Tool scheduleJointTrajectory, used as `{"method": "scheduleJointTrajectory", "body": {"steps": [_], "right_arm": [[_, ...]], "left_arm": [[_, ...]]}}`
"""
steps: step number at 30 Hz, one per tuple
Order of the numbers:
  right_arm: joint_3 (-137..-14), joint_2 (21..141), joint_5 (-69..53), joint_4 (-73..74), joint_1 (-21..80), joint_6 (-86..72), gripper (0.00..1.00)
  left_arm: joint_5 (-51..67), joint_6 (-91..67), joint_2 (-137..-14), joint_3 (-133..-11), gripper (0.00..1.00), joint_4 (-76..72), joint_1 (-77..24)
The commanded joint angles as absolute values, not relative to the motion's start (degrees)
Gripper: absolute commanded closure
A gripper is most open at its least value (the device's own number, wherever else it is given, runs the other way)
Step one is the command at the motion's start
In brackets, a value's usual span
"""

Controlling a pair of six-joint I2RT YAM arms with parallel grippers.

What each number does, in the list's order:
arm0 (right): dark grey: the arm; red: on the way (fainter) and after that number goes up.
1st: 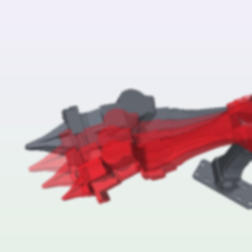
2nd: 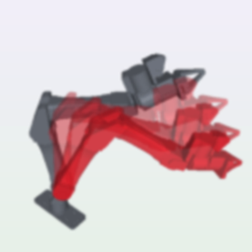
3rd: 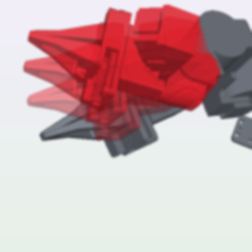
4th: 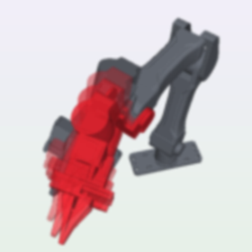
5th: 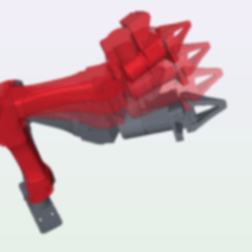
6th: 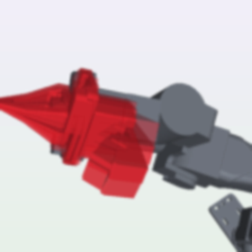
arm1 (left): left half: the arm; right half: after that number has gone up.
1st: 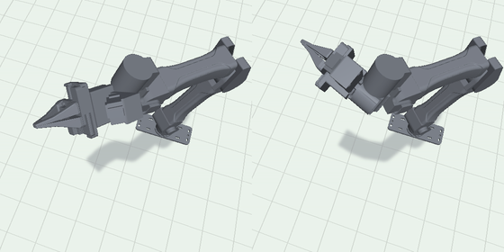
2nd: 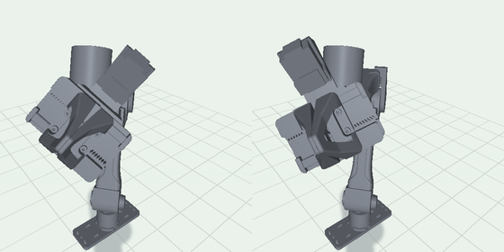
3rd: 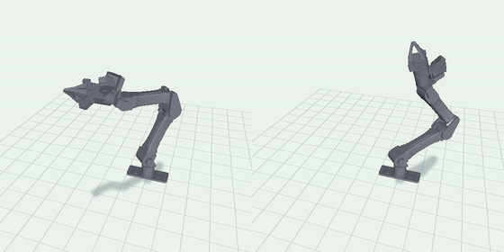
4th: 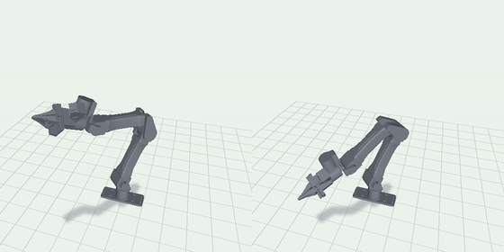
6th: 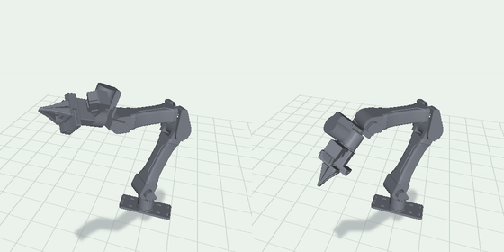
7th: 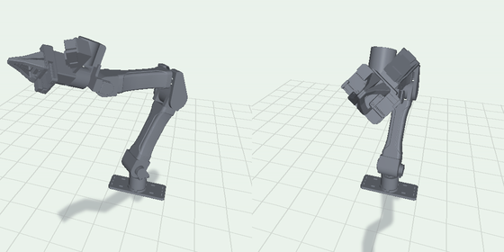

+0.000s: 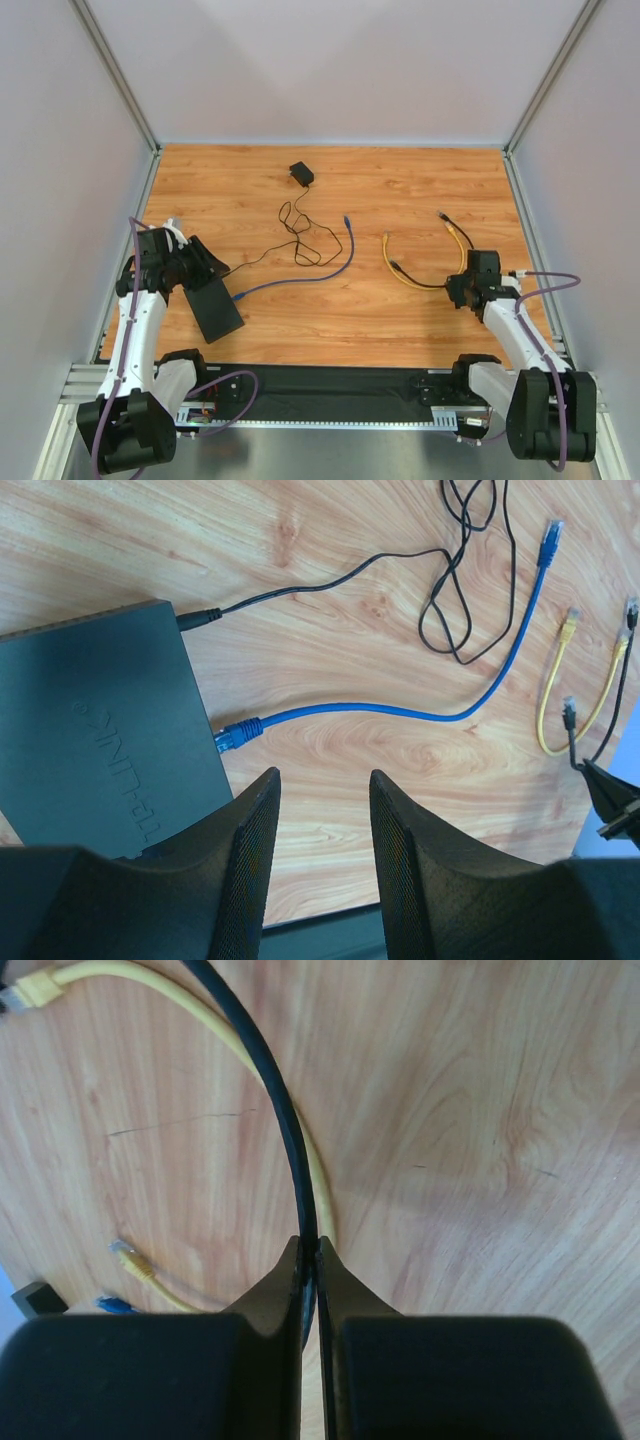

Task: Pull the plug from the switch port

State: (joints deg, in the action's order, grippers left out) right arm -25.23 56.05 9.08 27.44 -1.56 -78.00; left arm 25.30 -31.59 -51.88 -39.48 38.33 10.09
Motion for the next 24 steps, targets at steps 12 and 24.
{"method": "scheduleJointTrajectory", "body": {"steps": [12, 24], "right_arm": [[-27.24, 64.6, 6.68, 20.56, -0.97, -69.09, 0.76], [-32.6, 55.1, 10.63, 23.11, 8.57, -44.93, 0.45]], "left_arm": [[25.58, -30.32, -50.8, -42.62, 0.52, 39.63, 9.84], [22.15, -27.95, -45.09, -46.76, 0.52, 43.42, 9.84]]}}
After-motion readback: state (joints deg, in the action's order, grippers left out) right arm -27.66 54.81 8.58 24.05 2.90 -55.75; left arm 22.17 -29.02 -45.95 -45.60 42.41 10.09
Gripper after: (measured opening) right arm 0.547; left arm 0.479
